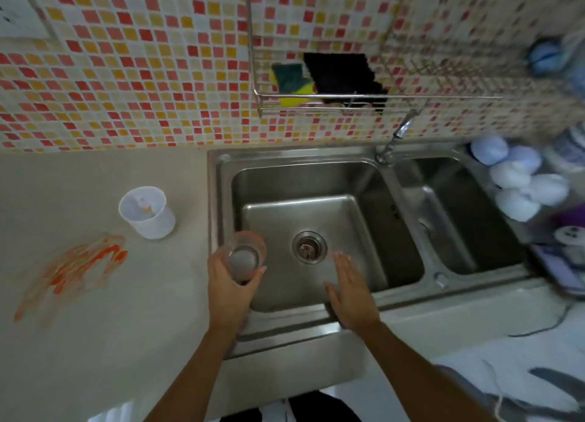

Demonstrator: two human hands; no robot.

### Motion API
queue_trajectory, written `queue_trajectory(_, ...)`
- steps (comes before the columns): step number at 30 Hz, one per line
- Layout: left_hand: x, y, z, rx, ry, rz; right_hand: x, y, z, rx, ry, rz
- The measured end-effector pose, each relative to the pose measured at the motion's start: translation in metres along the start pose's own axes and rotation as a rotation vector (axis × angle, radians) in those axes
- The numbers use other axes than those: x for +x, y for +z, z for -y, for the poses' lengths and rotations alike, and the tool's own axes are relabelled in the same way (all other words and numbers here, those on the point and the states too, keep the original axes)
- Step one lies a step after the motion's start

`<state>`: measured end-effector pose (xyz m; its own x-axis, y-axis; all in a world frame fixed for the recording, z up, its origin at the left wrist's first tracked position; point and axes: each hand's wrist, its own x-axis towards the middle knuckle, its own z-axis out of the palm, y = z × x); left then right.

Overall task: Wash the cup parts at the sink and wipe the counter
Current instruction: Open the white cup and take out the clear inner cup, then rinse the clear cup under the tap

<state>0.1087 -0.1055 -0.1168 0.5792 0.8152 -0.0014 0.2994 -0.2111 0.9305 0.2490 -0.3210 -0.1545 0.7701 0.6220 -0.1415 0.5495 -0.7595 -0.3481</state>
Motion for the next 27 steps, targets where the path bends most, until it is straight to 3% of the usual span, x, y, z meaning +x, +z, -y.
queue_trajectory(10, 0.005, 0.024, 0.004, 0.234, 0.038, 0.144, 0.007, -0.004, -0.015, 0.019, 0.095, 0.152)
queue_trajectory(17, 0.011, 0.038, 0.002, 0.610, 0.292, 0.194, 0.007, -0.004, -0.021, -0.041, 0.066, 0.202)
queue_trajectory(27, 0.022, 0.062, -0.001, 1.041, 0.439, 0.347, 0.008, -0.002, -0.020, -0.060, 0.080, 0.197)
